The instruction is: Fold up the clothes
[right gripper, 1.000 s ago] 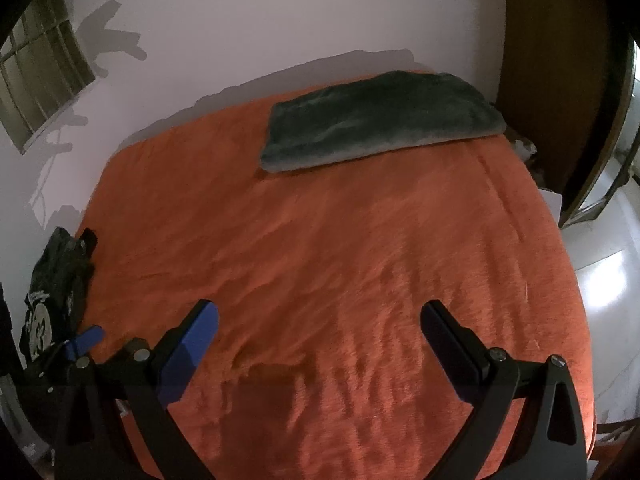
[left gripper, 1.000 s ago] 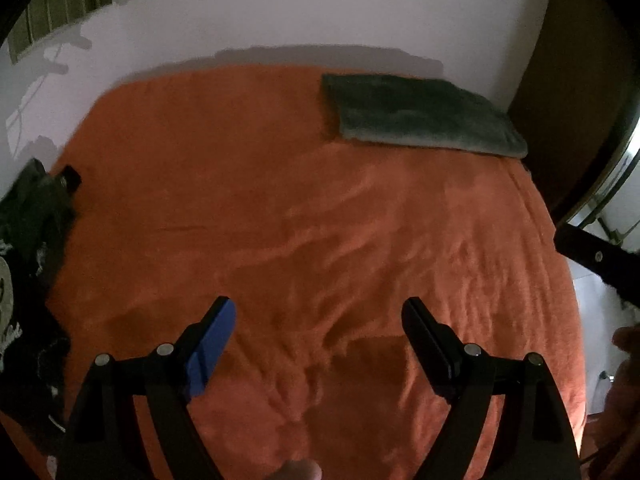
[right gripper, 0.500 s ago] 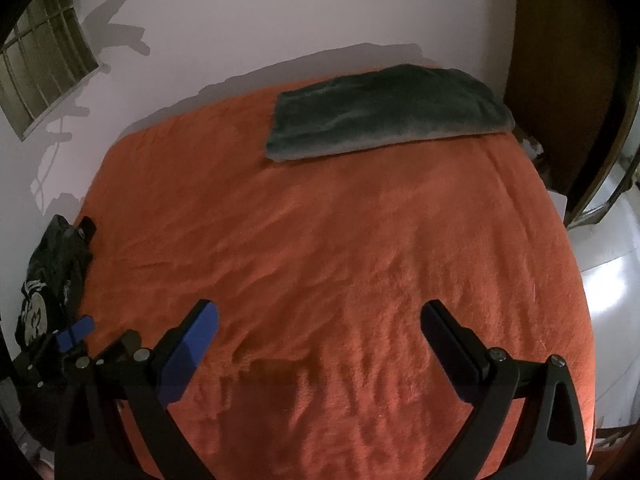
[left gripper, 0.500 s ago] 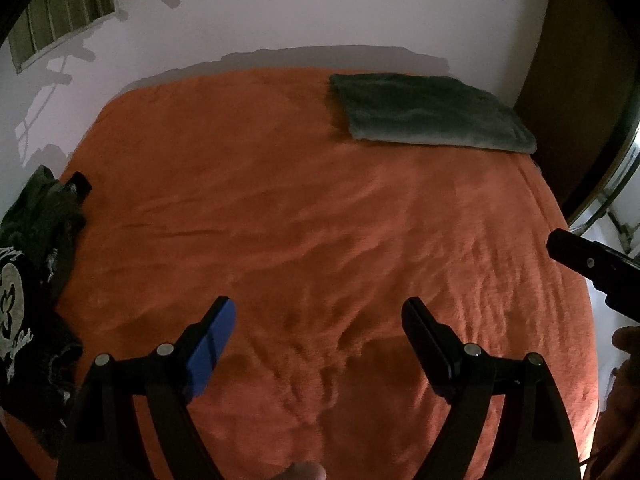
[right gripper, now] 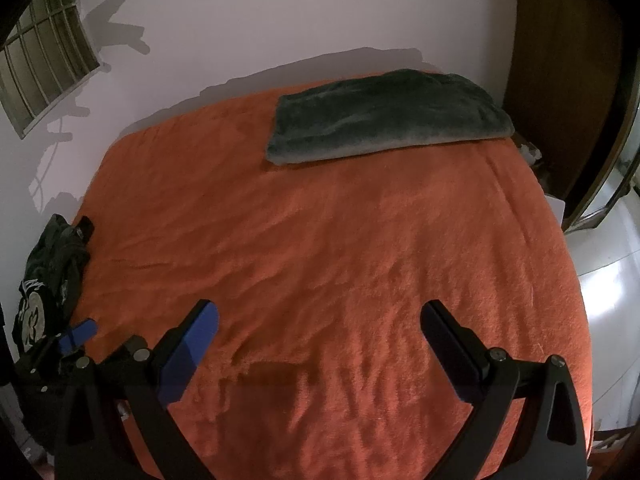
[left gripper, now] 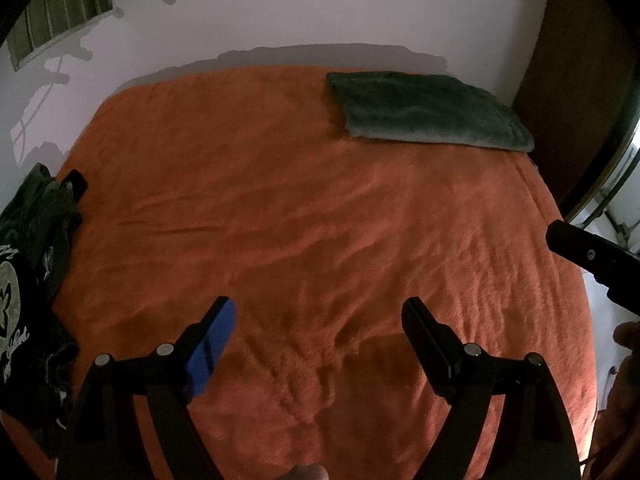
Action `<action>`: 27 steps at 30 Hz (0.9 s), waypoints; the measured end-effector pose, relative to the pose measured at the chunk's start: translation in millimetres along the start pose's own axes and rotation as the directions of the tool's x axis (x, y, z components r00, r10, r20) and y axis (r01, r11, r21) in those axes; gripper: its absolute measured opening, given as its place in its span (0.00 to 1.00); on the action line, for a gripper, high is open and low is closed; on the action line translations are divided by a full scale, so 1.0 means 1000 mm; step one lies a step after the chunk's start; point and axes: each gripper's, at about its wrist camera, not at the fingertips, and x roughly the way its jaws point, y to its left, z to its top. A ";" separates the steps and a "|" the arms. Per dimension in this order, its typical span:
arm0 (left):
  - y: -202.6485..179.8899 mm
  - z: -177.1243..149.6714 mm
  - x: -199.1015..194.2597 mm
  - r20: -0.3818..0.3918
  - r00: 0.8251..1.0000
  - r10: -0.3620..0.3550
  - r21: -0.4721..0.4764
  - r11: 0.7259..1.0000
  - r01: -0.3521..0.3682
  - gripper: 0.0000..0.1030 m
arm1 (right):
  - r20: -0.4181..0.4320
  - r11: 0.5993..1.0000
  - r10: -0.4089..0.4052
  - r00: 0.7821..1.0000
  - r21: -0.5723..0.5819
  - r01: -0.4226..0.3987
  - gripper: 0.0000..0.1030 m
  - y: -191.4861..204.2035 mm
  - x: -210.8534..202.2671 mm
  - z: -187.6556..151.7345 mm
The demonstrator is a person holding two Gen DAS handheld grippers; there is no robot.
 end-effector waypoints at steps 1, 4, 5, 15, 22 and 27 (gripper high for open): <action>0.000 0.000 0.001 -0.001 1.000 0.003 0.002 1.000 -0.003 0.84 | 0.001 1.000 0.001 1.000 0.001 -0.001 0.98 0.000 0.000 0.000; 0.000 0.000 0.002 -0.003 1.000 0.012 0.006 1.000 -0.012 0.84 | 0.005 1.000 0.000 1.000 0.003 0.000 0.98 0.001 -0.001 0.000; 0.000 0.000 0.001 -0.003 1.000 0.012 0.006 1.000 -0.012 0.84 | 0.006 1.000 0.000 1.000 0.003 0.000 0.98 0.001 -0.002 0.000; 0.010 0.002 -0.004 -0.001 0.999 0.042 -0.004 0.999 -0.042 0.84 | -0.002 1.000 0.012 1.000 0.007 -0.012 0.98 0.009 -0.003 -0.001; 0.009 0.004 -0.002 -0.005 0.998 0.061 0.003 0.998 -0.061 0.84 | -0.027 1.000 0.008 1.000 0.010 -0.007 0.98 0.008 0.001 -0.007; 0.006 0.002 -0.002 -0.006 0.999 0.050 -0.001 0.999 -0.050 0.84 | -0.067 1.000 -0.002 0.998 0.009 0.003 0.98 0.011 0.010 -0.015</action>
